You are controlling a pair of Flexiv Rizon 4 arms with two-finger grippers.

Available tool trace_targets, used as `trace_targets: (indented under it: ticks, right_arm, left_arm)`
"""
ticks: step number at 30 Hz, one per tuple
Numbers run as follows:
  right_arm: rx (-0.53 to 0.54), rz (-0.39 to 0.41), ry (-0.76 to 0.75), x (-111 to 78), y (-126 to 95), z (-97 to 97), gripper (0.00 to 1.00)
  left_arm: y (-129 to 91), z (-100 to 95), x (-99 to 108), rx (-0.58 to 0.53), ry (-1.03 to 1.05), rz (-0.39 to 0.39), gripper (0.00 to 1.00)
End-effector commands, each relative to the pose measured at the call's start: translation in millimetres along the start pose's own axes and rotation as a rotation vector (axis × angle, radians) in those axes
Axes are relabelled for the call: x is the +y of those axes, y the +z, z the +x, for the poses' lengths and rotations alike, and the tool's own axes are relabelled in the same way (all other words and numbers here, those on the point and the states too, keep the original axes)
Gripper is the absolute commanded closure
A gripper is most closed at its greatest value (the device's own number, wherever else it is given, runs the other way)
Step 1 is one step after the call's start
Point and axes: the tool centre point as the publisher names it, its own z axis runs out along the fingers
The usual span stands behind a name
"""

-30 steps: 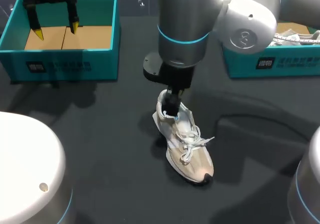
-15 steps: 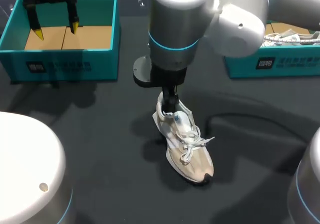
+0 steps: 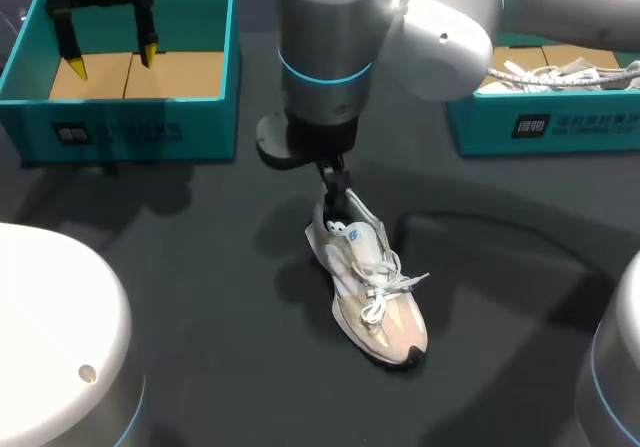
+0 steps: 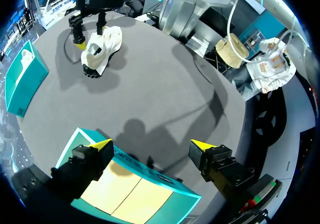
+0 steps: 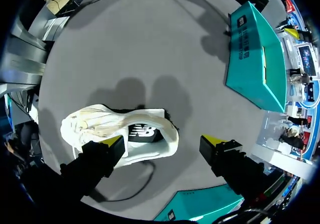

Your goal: Take the shoe out of the shoebox, open the shoe tongue, remove and reinsert the insole, then place the shoe into the shoebox

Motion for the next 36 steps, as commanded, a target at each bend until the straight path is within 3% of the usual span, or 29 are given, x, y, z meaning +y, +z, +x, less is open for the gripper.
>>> trace_targets:
  ticks: [1,22,36]
  right_arm:
    - [0.0,-0.013,-0.021,-3.5,15.1,-4.9,0.0]
    - [0.042,-0.024,-0.048,-11.1,61.6,-23.1,0.0]
    - [0.049,-0.053,-0.029,-15.9,84.6,-18.7,0.15]
  left_arm:
    - [-0.2,1.0,-0.5,0.0,0.001,-0.002,0.0]
    - [-0.2,1.0,-0.5,0.0,0.001,-0.002,0.0]
    - [-0.2,1.0,-0.5,0.0,0.001,-0.002,0.0]
